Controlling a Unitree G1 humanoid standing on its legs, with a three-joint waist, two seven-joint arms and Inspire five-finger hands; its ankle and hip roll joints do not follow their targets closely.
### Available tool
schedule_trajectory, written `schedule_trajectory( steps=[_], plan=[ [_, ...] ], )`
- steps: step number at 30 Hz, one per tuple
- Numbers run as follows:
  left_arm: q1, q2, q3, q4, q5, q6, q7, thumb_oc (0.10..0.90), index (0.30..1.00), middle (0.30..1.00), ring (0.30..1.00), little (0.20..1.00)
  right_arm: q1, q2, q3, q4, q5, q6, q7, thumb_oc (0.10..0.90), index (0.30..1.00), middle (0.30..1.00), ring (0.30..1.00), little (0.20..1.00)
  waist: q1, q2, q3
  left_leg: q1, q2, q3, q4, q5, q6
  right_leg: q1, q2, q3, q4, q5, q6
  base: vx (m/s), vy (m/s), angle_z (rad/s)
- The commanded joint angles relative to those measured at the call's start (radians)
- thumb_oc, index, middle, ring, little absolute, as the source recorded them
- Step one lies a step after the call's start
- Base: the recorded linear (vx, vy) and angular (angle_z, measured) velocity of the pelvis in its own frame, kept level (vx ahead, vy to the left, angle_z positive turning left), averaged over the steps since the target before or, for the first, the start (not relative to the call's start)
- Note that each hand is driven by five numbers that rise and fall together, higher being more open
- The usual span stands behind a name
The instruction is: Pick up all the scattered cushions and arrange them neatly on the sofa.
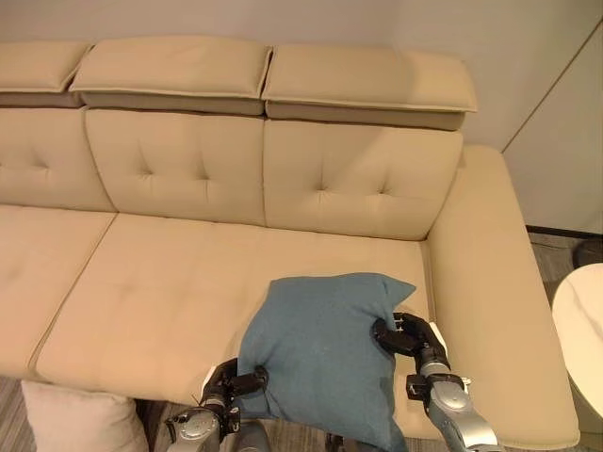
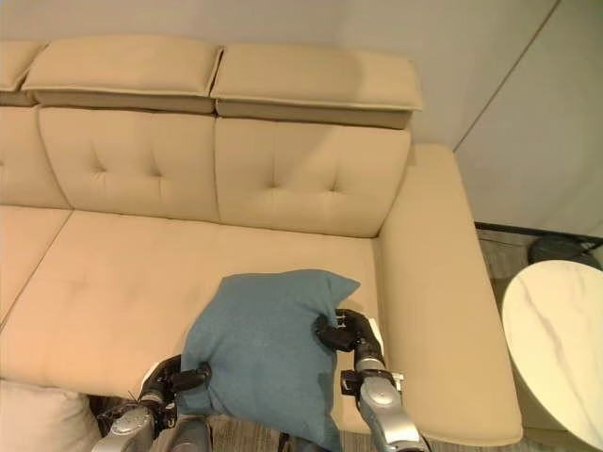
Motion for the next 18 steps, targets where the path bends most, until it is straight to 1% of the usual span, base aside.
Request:
schedule_trajectory(
  steps=[1, 3, 5, 6, 8, 9, 10, 11, 12, 13, 14, 15, 17, 18],
  plan=[
    [-0.037, 0.059, 0.063, -0.135, -0.028, -0.105, -0.005, 0.4, 0.3, 0.3, 0.3, 0.3, -0.064, 0.009, -0.023, -0.136, -0.033, -0.081, 0.007, 0.4, 0.3, 0.3, 0.3, 0.3, 0.018, -0.051, -0.083, 0.067, -0.055, 0.048, -0.068, -0.048, 0.007, 0.046, -0.116, 0.05, 0.03, -0.09, 0.096, 0.05, 0.198, -0.17],
    [-0.037, 0.073, 0.064, -0.154, -0.018, -0.104, -0.011, 0.4, 0.3, 0.3, 0.3, 0.3, -0.079, -0.001, -0.029, -0.133, -0.057, -0.075, 0.001, 0.4, 0.3, 0.3, 0.3, 0.3, 0.022, -0.057, -0.08, 0.075, -0.069, 0.066, -0.068, -0.059, 0.022, 0.041, -0.131, 0.064, 0.027, -0.08, 0.11, 0.04, 0.186, -0.28],
    [-0.042, 0.08, 0.068, -0.162, -0.008, -0.103, -0.006, 0.4, 0.3, 0.3, 0.3, 0.3, -0.091, -0.008, -0.033, -0.138, -0.072, -0.072, -0.004, 0.4, 0.3, 0.3, 0.3, 0.3, 0.025, -0.061, -0.079, 0.076, -0.077, 0.075, -0.068, -0.064, 0.028, 0.04, -0.138, 0.068, 0.024, -0.077, 0.116, 0.02, 0.101, -0.2],
    [-0.063, 0.095, 0.071, -0.17, 0.035, -0.105, 0.018, 0.4, 0.3, 0.3, 0.3, 0.3, -0.123, -0.028, -0.034, -0.139, -0.109, -0.073, -0.025, 0.4, 0.3, 0.3, 0.3, 0.3, 0.027, -0.066, -0.075, 0.073, -0.089, 0.082, -0.068, -0.073, 0.04, 0.03, -0.148, 0.073, 0.022, -0.073, 0.123, 0.0, 0.123, -0.06],
    [-0.1, 0.116, 0.071, -0.19, 0.075, -0.113, 0.043, 0.4, 0.3, 0.3, 0.3, 0.3, -0.2, -0.085, -0.032, -0.144, -0.205, -0.069, -0.074, 0.4, 0.3, 0.3, 0.3, 0.3, 0.03, -0.069, -0.064, 0.064, -0.101, 0.09, -0.067, -0.079, 0.05, 0.012, -0.158, 0.085, 0.016, -0.063, 0.131, -0.06, 0.086, -0.04],
    [-0.142, 0.124, 0.063, -0.192, 0.092, -0.124, 0.068, 0.4, 0.3, 0.3, 0.3, 0.3, -0.26, -0.121, -0.019, -0.143, -0.285, -0.073, -0.123, 0.4, 0.3, 0.3, 0.3, 0.3, 0.033, -0.068, -0.048, 0.057, -0.105, 0.096, -0.064, -0.082, 0.053, -0.003, -0.163, 0.091, 0.018, -0.058, 0.135, -0.14, 0.065, -0.08],
    [-0.189, 0.142, 0.054, -0.212, 0.112, -0.139, 0.096, 0.4, 0.3, 0.3, 0.3, 0.3, -0.316, -0.15, -0.009, -0.138, -0.328, -0.074, -0.163, 0.4, 0.3, 0.3, 0.3, 0.3, 0.034, -0.066, -0.038, 0.038, -0.109, 0.097, -0.063, -0.077, 0.055, -0.022, -0.166, 0.094, 0.012, -0.048, 0.137, -0.12, 0.043, -0.12],
    [-0.192, 0.141, 0.054, -0.211, 0.113, -0.139, 0.097, 0.4, 0.3, 0.3, 0.3, 0.3, -0.321, -0.15, -0.008, -0.135, -0.328, -0.075, -0.164, 0.4, 0.3, 0.3, 0.3, 0.3, 0.034, -0.066, -0.036, 0.036, -0.109, 0.097, -0.062, -0.077, 0.055, -0.024, -0.166, 0.094, 0.013, -0.048, 0.137, -0.27, 0.037, -0.22],
    [-0.323, 0.182, 0.03, -0.241, 0.163, -0.178, 0.181, 0.4, 0.3, 0.3, 0.3, 0.3, -0.455, -0.182, 0.023, -0.106, -0.358, -0.07, -0.238, 0.4, 0.3, 0.3, 0.3, 0.3, 0.039, -0.065, -0.001, -0.019, -0.115, 0.095, -0.057, -0.067, 0.055, -0.076, -0.171, 0.102, 0.013, -0.03, 0.137, -0.3, 0.013, -0.23],
    [-0.403, 0.2, 0.022, -0.25, 0.197, -0.2, 0.241, 0.4, 0.3, 0.3, 0.3, 0.3, -0.53, -0.195, 0.042, -0.087, -0.372, -0.068, -0.279, 0.4, 0.3, 0.3, 0.3, 0.3, 0.044, -0.066, 0.016, -0.051, -0.117, 0.096, -0.053, -0.063, 0.053, -0.108, -0.174, 0.105, 0.02, -0.026, 0.135, -0.31, 0.013, -0.17],
    [-0.406, 0.2, 0.023, -0.248, 0.197, -0.2, 0.241, 0.4, 0.3, 0.3, 0.3, 0.3, -0.534, -0.195, 0.043, -0.085, -0.371, -0.069, -0.28, 0.4, 0.3, 0.3, 0.3, 0.3, 0.043, -0.066, 0.015, -0.056, -0.118, 0.096, -0.053, -0.059, 0.053, -0.113, -0.174, 0.106, 0.018, -0.022, 0.135, -0.29, -0.021, -0.05],
    [-0.574, 0.248, 0.008, -0.264, 0.316, -0.215, 0.388, 0.4, 0.3, 0.3, 0.3, 0.3, -0.678, -0.239, 0.075, -0.08, -0.441, -0.062, -0.378, 0.4, 0.3, 0.3, 0.3, 0.3, 0.048, -0.068, 0.045, -0.123, -0.121, 0.092, -0.043, -0.044, 0.046, -0.173, -0.177, 0.113, 0.025, -0.007, 0.133, -0.25, -0.009, 0.0],
    [-0.68, 0.28, 0.005, -0.276, 0.372, -0.223, 0.468, 0.4, 0.3, 0.3, 0.3, 0.3, -0.795, -0.292, 0.095, -0.076, -0.487, -0.049, -0.434, 0.4, 0.3, 0.3, 0.3, 0.3, 0.049, -0.069, 0.052, -0.175, -0.124, 0.091, -0.041, -0.03, 0.041, -0.222, -0.178, 0.117, 0.022, 0.01, 0.133, -0.21, 0.0, 0.01],
    [-0.74, 0.284, -0.003, -0.282, 0.385, -0.23, 0.508, 0.4, 0.3, 0.3, 0.3, 0.3, -0.873, -0.306, 0.115, -0.065, -0.505, -0.043, -0.472, 0.4, 0.3, 0.3, 0.3, 0.3, 0.048, -0.068, 0.058, -0.208, -0.124, 0.093, -0.039, -0.019, 0.039, -0.251, -0.18, 0.12, 0.016, 0.025, 0.133, -0.1, -0.008, 0.0]
  ],
)
